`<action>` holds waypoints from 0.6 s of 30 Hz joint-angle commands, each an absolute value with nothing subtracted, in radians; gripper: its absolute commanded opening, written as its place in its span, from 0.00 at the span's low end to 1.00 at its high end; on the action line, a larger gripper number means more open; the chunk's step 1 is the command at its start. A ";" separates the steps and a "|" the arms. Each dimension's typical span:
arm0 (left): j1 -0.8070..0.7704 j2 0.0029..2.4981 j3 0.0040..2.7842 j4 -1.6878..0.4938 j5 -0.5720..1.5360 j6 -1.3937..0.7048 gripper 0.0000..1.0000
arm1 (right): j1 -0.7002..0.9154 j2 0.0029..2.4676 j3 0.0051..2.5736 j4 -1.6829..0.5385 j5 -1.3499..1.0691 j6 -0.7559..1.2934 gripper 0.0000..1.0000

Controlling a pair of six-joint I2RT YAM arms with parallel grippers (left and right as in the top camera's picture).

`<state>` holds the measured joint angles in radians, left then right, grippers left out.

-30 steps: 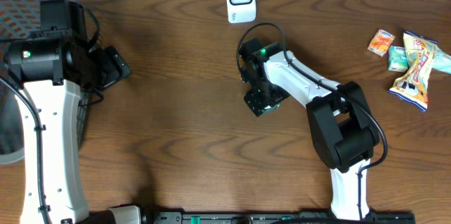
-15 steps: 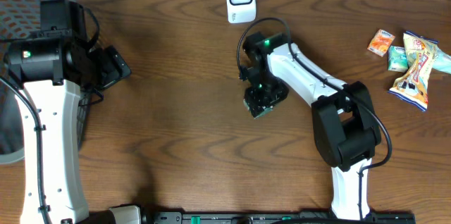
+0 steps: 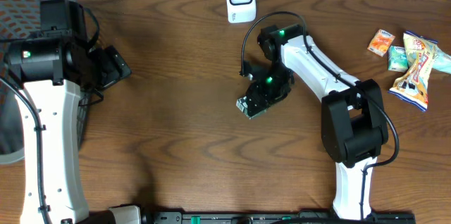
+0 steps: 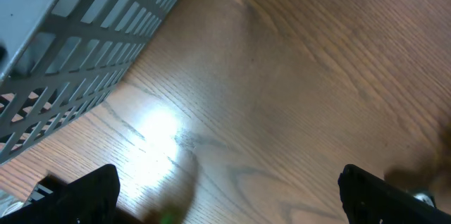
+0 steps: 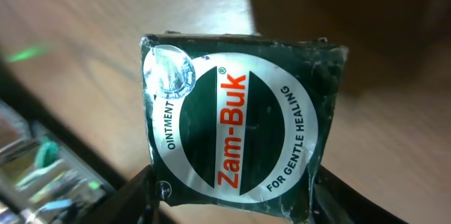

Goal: Scan the item barcode

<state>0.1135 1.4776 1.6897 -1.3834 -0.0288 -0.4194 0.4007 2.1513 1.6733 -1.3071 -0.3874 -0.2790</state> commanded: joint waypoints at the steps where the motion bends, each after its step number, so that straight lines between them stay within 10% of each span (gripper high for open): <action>1: 0.116 1.484 1.686 -1.386 -0.035 -0.424 0.98 | 0.407 2.141 1.682 -1.264 -0.220 -0.232 0.56; 9: 0.116 1.484 1.686 -1.386 -0.034 -0.424 0.98 | 0.415 2.141 1.613 -1.118 -0.186 -0.229 0.80; 18: 0.116 1.484 1.686 -1.386 -0.034 -0.424 0.98 | 0.442 2.141 1.613 -1.135 -0.198 -0.232 0.84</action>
<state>0.1135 1.4776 1.6897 -1.3838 -0.0288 -0.4198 0.4255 2.1513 1.6203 -1.1336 -0.1928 -0.2382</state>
